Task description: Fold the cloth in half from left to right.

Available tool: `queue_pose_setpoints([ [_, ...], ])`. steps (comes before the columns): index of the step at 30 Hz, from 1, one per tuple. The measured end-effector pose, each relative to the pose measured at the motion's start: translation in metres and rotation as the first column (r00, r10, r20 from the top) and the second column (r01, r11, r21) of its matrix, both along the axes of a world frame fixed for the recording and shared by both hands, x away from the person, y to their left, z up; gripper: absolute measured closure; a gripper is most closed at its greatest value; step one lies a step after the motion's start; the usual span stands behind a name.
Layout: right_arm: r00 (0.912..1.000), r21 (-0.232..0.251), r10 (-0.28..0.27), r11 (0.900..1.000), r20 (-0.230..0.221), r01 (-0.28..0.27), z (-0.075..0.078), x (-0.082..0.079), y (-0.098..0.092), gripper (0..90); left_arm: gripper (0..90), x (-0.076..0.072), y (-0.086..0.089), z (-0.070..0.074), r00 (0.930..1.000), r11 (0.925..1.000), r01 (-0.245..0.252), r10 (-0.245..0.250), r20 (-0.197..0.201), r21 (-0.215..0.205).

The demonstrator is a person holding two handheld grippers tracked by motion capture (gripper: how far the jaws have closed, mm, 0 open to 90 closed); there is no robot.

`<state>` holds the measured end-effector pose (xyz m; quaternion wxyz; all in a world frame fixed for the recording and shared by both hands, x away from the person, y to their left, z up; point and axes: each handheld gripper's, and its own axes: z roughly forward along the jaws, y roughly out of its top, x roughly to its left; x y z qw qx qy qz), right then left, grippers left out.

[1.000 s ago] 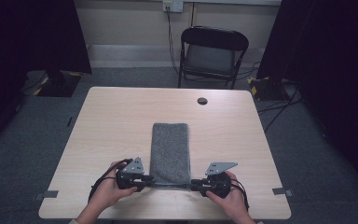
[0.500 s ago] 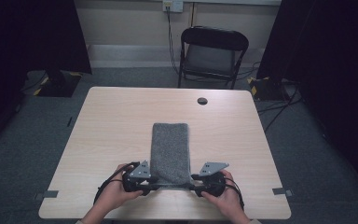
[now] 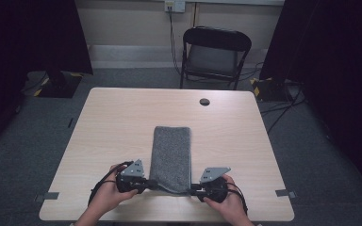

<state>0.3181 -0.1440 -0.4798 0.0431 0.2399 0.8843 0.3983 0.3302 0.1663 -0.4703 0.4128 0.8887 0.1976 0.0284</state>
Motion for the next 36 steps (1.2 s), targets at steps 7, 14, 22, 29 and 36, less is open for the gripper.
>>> queue_pose_setpoints([
  [7, 0.9961, 0.027, -0.077, 0.997, 0.042, 0.076, 0.006, 0.002, -0.013, 50.4, 53.6, -0.007, 0.008, 0.001, 0.999, 0.9999, -0.014, 0.015, 0.041, 0.0],
  [14, 0.9903, 0.046, -0.088, 0.995, 0.108, 0.083, 0.008, 0.018, 0.002, 33.4, 25.3, 0.012, 0.003, 0.003, 0.9919, 0.9951, -0.098, 0.099, 0.079, -0.013],
  [22, 0.9898, -0.044, -0.051, 0.997, 0.133, 0.057, -0.014, 0.032, 0.017, 31.4, 18.0, 0.026, -0.009, -0.02, 0.9947, 0.9933, -0.084, 0.079, 0.065, 0.079],
  [29, 0.9911, -0.035, -0.039, 0.998, 0.127, 0.044, -0.017, 0.024, 0.017, 31.3, 19.8, 0.013, -0.007, -0.021, 0.9959, 0.9916, -0.063, 0.055, 0.072, 0.113],
  [36, 0.995, -0.032, 0.006, 0.999, 0.1, -0.003, -0.017, 0.0, 0.015, 31.1, 21.0, -0.014, -0.004, -0.019, 0.9996, 0.9938, -0.022, 0.019, 0.021, 0.109],
])
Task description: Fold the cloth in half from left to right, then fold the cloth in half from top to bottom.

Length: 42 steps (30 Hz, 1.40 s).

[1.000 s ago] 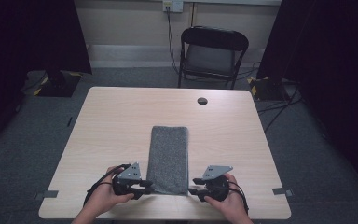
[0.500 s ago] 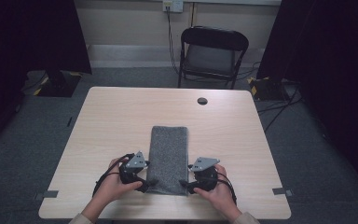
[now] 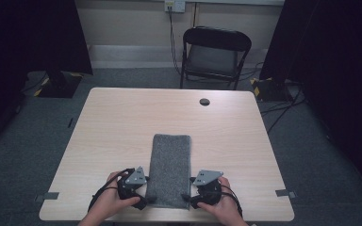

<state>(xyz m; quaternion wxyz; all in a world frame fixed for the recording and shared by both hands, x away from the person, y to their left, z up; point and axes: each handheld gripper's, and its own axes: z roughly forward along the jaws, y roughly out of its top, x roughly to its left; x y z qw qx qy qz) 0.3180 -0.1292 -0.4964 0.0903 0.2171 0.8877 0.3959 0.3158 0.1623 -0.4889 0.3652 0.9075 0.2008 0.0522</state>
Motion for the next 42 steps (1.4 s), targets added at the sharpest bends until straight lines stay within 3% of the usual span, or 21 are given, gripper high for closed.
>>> queue_pose_setpoints([
  [3, 0.9997, -0.015, 0.022, 1.0, -0.007, -0.022, 0.002, -0.005, -0.001, 30.0, 21.3, -0.007, -0.001, 0.005, 0.9996, 0.9995, 0.027, -0.027, 0.008, 0.013],
  [6, 0.9996, 0.014, 0.027, 1.0, 0.006, -0.027, 0.01, -0.005, -0.004, 27.9, 20.5, -0.003, 0.0, 0.011, 0.9999, 0.9993, 0.007, -0.006, 0.016, -0.036],
  [8, 0.9998, 0.047, 0.019, 0.999, -0.012, -0.018, 0.015, 0.0, -0.007, 25.3, 19.5, 0.007, 0.003, 0.013, 0.9995, 0.9973, -0.024, 0.026, 0.021, -0.069],
  [17, 0.9997, 0.029, -0.023, 0.999, -0.01, 0.023, 0.014, 0.033, -0.01, 20.7, 18.2, 0.053, 0.007, 0.015, 0.9958, 0.9935, -0.085, 0.087, 0.027, -0.077],
  [21, 0.9993, 0.05, -0.036, 0.998, -0.009, 0.036, 0.012, 0.046, -0.007, 18.2, 18.1, 0.067, 0.008, 0.013, 0.9938, 0.9894, -0.106, 0.109, 0.025, -0.099],
  [23, 0.9986, 0.056, -0.048, 0.997, -0.023, 0.049, 0.012, 0.053, -0.006, 18.1, 17.8, 0.075, 0.01, 0.012, 0.9921, 0.9882, -0.124, 0.125, 0.007, -0.09],
  [30, 0.997, 0.028, -0.075, 0.997, -0.019, 0.076, 0.01, 0.072, -0.004, 18.0, 17.9, 0.092, 0.011, 0.008, 0.9892, 0.9849, -0.146, 0.147, -0.001, -0.093],
  [36, 0.9952, 0.034, -0.097, 0.995, -0.011, 0.097, 0.007, 0.09, 0.0, 18.1, 18.1, 0.105, 0.005, 0.006, 0.9886, 0.9858, -0.148, 0.15, 0.015, -0.08],
  [42, 0.993, 0.0, -0.118, 0.993, 0.003, 0.118, 0.0, 0.098, 0.007, 19.9, 19.4, 0.108, -0.004, -0.002, 0.992, 0.991, -0.126, 0.126, 0.008, -0.047],
])
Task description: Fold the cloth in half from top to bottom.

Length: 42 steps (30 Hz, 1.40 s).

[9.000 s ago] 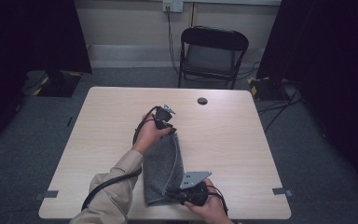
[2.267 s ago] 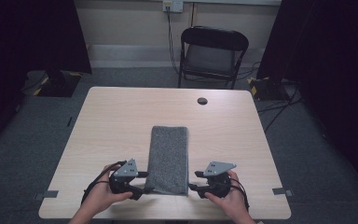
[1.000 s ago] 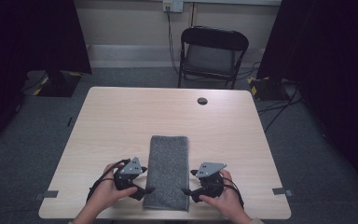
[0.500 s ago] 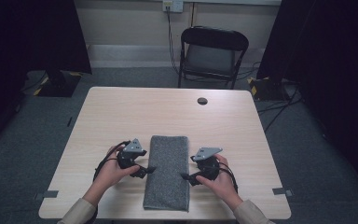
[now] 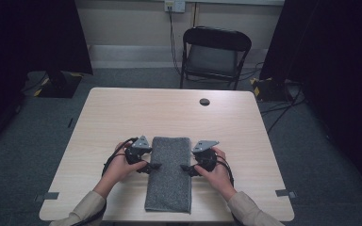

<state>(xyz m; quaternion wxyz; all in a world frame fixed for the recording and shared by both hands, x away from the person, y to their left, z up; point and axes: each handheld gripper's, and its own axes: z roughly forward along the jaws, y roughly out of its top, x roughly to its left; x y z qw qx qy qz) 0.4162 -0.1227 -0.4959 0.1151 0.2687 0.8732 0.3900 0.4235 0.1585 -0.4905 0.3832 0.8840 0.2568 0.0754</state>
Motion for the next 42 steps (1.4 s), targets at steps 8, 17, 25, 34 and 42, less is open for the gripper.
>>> queue_pose_setpoints([
  [8, 0.9999, 0.006, -0.016, 1.0, 0.006, 0.016, 0.005, 0.012, 0.0, 19.9, 18.9, 0.016, 0.001, 0.003, 0.9996, 0.9997, -0.025, 0.025, 0.013, -0.004],
  [17, 0.9974, 0.042, -0.072, 0.996, -0.006, 0.072, 0.011, 0.038, 0.003, 20.2, 19.0, 0.041, 0.002, 0.009, 0.9948, 0.9945, -0.1, 0.1, 0.018, -0.032],
  [25, 0.9911, 0.049, -0.133, 0.99, -0.005, 0.133, 0.014, 0.058, 0.006, 25.4, 22.8, 0.053, 0.001, 0.005, 0.992, 0.9906, -0.124, 0.125, 0.013, -0.058],
  [34, 0.9822, 0.048, -0.186, 0.981, -0.023, 0.187, 0.01, 0.076, 0.001, 37.1, 33.2, 0.065, 0.002, 0.005, 0.9879, 0.9861, -0.155, 0.155, 0.0, -0.061],
  [42, 0.9824, 0.032, -0.179, 0.983, -0.052, 0.181, 0.003, 0.077, 0.001, 43.7, 40.4, 0.074, 0.004, 0.002, 0.98, 0.9793, -0.199, 0.199, -0.004, -0.038],
])
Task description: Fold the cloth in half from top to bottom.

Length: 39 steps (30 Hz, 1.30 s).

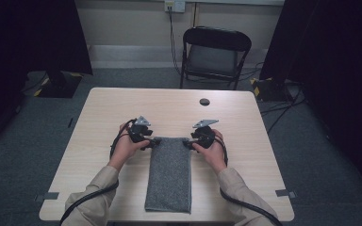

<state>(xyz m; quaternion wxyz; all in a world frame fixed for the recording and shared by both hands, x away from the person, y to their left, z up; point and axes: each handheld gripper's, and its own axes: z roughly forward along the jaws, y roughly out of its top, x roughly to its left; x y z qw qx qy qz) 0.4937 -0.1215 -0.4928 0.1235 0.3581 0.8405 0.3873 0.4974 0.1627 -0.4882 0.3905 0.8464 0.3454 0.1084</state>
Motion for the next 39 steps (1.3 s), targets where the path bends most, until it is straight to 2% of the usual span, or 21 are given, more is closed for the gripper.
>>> queue_pose_setpoints([
  [2, 1.0, -0.016, 0.008, 1.0, 0.003, -0.008, -0.003, -0.001, 0.0, 46.2, 41.0, 0.0, 0.001, -0.001, 1.0, 0.9996, 0.006, -0.006, 0.004, 0.026],
  [4, 0.9999, -0.004, -0.004, 1.0, 0.011, 0.004, -0.004, -0.001, -0.001, 47.8, 44.2, 0.0, 0.001, -0.004, 0.9999, 0.9998, 0.008, -0.008, -0.009, 0.02],
  [7, 0.9996, -0.028, 0.012, 1.0, 0.025, -0.011, -0.004, -0.002, 0.0, 50.0, 43.9, 0.0, 0.003, -0.006, 1.0, 0.9999, 0.005, -0.005, 0.0, 0.016],
  [12, 0.999, -0.03, 0.023, 0.999, 0.037, -0.022, -0.004, -0.003, 0.002, 61.3, 45.2, -0.001, 0.001, -0.006, 0.9993, 0.9989, 0.031, -0.031, 0.021, 0.036],
  [16, 0.9993, -0.025, 0.011, 1.0, 0.036, -0.01, -0.004, -0.004, 0.005, 64.3, 48.0, -0.001, 0.006, -0.009, 0.9992, 0.9996, 0.027, -0.028, 0.03, 0.003],
  [19, 0.9995, -0.025, 0.005, 1.0, 0.031, -0.005, -0.003, -0.004, 0.005, 64.8, 48.4, -0.001, 0.005, -0.008, 0.9984, 0.9988, 0.04, -0.041, 0.038, 0.027],
  [23, 0.9997, -0.04, 0.019, 0.999, 0.018, -0.019, -0.001, -0.004, 0.009, 73.3, 48.6, -0.001, 0.002, -0.005, 0.9996, 0.9989, 0.024, -0.024, 0.016, 0.04],
  [24, 0.9997, -0.039, 0.02, 0.999, 0.014, -0.02, -0.001, -0.004, 0.009, 73.7, 48.4, -0.002, 0.002, -0.004, 0.9999, 0.9991, 0.017, -0.017, 0.001, 0.04],
  [26, 0.9998, -0.039, 0.016, 0.999, 0.013, -0.016, -0.001, -0.003, 0.01, 75.6, 46.2, -0.003, 0.003, -0.003, 0.9999, 0.9983, 0.016, -0.017, 0.003, 0.056],
  [28, 0.9998, -0.036, 0.016, 0.999, 0.012, -0.016, -0.001, -0.004, 0.01, 76.1, 46.8, -0.005, 0.004, -0.003, 0.9999, 0.9987, 0.011, -0.011, -0.005, 0.05],
  [31, 0.9999, -0.027, 0.01, 1.0, 0.012, -0.009, -0.002, -0.005, 0.01, 77.9, 51.5, -0.008, 0.005, -0.002, 0.9999, 0.9987, 0.008, -0.007, -0.012, 0.051],
  [32, 0.9999, -0.027, 0.008, 1.0, 0.012, -0.007, -0.002, -0.005, 0.01, 80.7, 53.1, -0.009, 0.004, -0.001, 0.9996, 0.9986, 0.0, 0.001, -0.026, 0.053],
  [35, 0.9998, -0.024, 0.011, 1.0, 0.018, -0.01, -0.003, -0.007, 0.011, 82.9, 58.6, -0.011, 0.003, 0.0, 0.9996, 0.9976, 0.017, -0.015, -0.026, 0.068],
  [37, 0.9998, -0.021, 0.012, 1.0, 0.017, -0.012, -0.003, -0.008, 0.011, 83.3, 63.9, -0.011, 0.003, 0.001, 0.9991, 0.9981, 0.02, -0.017, -0.037, 0.059],
  [39, 0.9998, -0.014, 0.01, 1.0, 0.018, -0.01, -0.003, -0.008, 0.011, 84.2, 67.3, -0.011, 0.003, 0.0, 0.9993, 0.998, 0.022, -0.021, -0.032, 0.06],
])
